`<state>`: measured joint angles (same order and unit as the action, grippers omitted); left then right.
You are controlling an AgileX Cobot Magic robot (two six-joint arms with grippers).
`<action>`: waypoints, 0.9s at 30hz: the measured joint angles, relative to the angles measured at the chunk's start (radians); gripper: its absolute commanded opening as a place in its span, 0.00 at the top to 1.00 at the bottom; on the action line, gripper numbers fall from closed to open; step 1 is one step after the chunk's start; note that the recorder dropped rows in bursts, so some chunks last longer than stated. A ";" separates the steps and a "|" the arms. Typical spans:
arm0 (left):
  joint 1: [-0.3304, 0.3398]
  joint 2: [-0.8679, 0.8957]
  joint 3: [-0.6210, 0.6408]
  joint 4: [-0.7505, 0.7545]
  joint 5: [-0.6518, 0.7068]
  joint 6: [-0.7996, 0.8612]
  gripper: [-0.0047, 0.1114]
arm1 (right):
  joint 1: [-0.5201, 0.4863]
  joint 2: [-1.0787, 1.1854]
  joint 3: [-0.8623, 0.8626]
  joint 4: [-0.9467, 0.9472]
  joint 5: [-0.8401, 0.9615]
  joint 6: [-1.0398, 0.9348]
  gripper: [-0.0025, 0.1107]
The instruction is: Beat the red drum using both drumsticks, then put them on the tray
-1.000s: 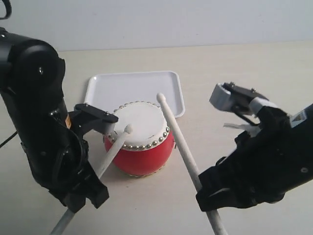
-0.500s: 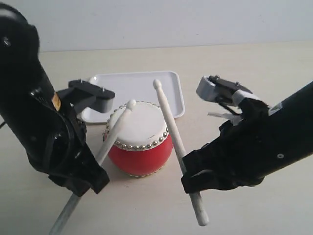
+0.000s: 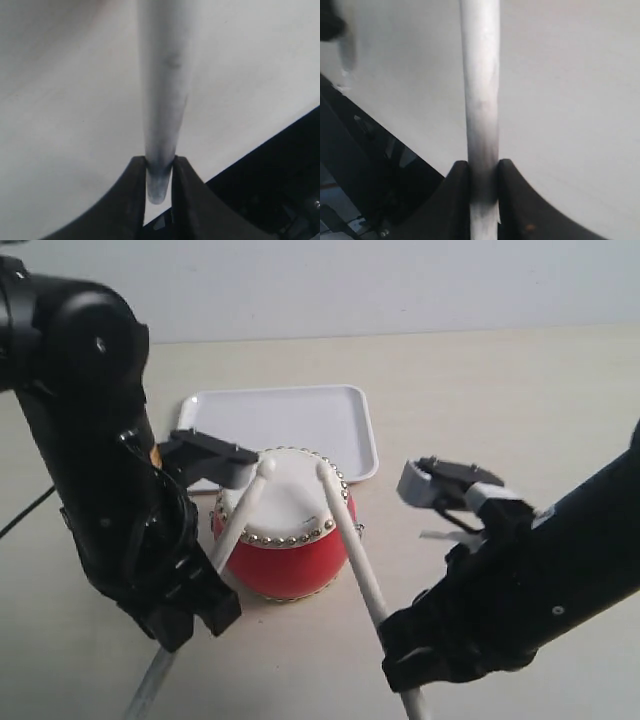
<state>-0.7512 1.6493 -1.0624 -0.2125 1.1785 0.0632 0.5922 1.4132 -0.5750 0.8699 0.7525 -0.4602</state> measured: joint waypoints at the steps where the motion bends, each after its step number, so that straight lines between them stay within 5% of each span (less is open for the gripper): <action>1: 0.000 -0.020 -0.009 0.000 0.005 0.000 0.96 | 0.000 0.045 0.002 0.018 -0.003 -0.037 0.98; 10: 0.000 -0.137 -0.023 0.010 0.018 0.005 0.96 | 0.000 0.087 -0.021 0.131 0.028 -0.120 0.98; 19: 0.000 0.060 0.064 0.012 -0.016 0.019 0.96 | 0.000 -0.211 -0.023 0.141 0.069 -0.050 0.98; 27: 0.000 0.110 0.013 0.010 -0.006 0.034 0.96 | 0.000 -0.179 -0.023 0.131 0.041 -0.049 0.98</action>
<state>-0.7512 1.7592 -1.0491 -0.2023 1.1729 0.0976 0.5922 1.2338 -0.5981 1.0013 0.7932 -0.5091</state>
